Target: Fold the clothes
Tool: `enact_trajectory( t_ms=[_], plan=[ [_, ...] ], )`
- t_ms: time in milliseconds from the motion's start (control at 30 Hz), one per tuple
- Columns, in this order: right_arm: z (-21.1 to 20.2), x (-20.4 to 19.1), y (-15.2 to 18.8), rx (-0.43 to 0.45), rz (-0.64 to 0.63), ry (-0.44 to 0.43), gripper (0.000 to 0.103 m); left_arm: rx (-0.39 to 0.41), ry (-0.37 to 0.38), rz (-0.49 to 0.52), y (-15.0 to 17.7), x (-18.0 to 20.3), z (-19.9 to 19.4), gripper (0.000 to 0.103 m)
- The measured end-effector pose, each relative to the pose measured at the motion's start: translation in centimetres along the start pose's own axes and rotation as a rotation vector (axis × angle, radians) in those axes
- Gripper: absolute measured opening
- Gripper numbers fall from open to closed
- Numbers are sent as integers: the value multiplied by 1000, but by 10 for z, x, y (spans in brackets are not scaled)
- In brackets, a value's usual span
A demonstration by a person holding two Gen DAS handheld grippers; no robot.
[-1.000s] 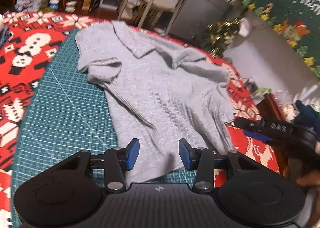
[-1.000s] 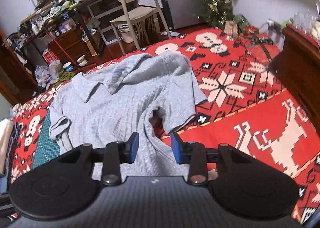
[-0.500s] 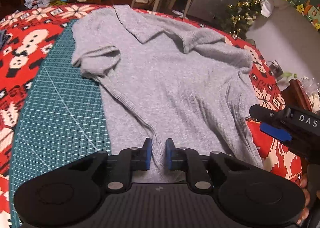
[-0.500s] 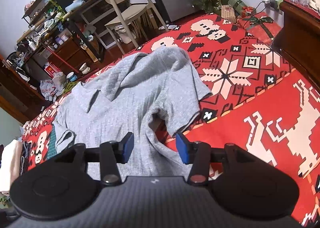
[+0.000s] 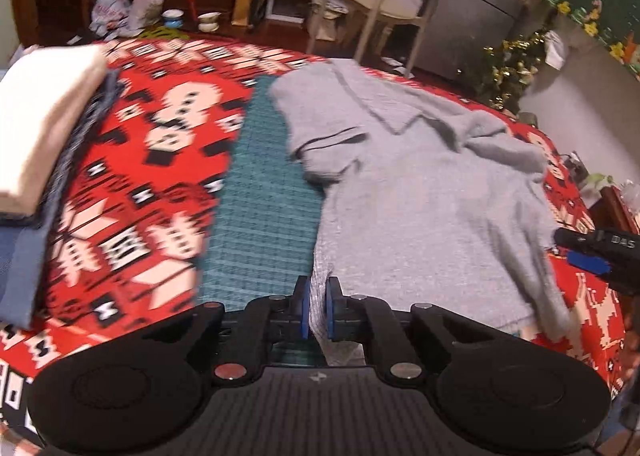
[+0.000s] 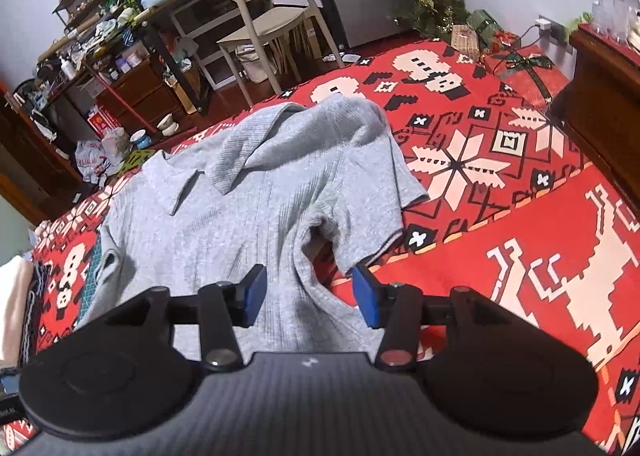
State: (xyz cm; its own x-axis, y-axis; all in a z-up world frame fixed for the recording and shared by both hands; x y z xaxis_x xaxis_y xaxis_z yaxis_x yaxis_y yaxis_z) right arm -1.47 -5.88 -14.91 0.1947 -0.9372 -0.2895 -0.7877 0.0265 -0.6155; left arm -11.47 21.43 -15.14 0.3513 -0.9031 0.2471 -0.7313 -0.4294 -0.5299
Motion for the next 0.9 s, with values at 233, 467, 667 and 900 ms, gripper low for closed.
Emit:
enact_trajectory(
  t_ms=[233, 467, 667, 900],
  plan=[
    [-25, 15, -10, 34, 35, -26, 52, 7, 23, -120, 7, -47, 8, 7],
    [-27, 31, -4, -87, 52, -2, 45, 23, 47, -201, 0, -66, 12, 7],
    [-23, 22, 12, -230, -48, 16, 27, -33, 59, -277, 5, -78, 21, 5],
    [-8, 13, 30, -376, -167, 138, 27, -25, 79, -291, 7, -80, 16, 5]
  ],
)
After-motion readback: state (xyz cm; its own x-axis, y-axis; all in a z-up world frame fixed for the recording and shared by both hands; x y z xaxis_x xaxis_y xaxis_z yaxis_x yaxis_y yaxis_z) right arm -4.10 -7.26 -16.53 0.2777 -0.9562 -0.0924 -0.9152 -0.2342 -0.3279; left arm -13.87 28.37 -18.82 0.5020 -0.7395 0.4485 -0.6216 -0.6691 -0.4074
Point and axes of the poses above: each gripper's, at about its wrist camera, not at the fingertips, and z roughly the way its jaws point, x to its right, y to its underside, the point moved 6 cm from there along z, roughly the way its jaws point, and after that the axes turned 4 degrees about -z, right-handed, at the moved point
